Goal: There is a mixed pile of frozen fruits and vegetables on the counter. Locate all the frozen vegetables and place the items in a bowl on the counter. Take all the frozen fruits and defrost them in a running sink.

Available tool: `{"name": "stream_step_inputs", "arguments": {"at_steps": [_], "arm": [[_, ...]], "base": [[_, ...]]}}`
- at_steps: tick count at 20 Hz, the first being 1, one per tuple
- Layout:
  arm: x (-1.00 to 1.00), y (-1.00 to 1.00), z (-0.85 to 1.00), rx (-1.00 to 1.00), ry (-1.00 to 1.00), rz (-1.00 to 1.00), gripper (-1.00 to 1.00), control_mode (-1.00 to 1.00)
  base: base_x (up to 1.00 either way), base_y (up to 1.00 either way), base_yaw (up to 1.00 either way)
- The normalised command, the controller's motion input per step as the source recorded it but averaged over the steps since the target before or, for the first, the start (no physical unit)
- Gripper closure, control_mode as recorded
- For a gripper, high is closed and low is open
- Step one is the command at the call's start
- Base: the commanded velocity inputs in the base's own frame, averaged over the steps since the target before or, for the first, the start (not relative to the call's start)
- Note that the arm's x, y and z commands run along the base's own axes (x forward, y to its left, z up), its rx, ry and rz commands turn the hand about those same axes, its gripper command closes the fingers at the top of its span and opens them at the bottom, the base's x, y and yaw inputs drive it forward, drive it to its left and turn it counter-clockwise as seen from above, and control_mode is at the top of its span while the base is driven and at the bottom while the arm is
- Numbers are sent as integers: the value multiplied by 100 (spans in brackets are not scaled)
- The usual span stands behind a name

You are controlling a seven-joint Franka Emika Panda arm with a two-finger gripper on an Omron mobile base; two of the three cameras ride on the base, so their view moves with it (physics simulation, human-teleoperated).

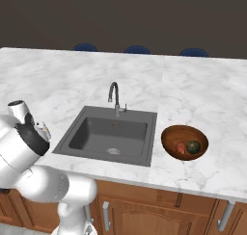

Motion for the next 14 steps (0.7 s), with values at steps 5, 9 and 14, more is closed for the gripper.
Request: {"name": "stream_step_inputs", "arguments": {"at_steps": [5, 9, 14], "arm": [[0, -65, 42, -9, -1, -7, 100, -100], [7, -63, 35, -1, -6, -15, 100, -100], [24, -81, 13, 1, -2, -11, 100, -100]], "base": [[0, 0, 0], [0, 0, 0], [0, 0, 0]]}}
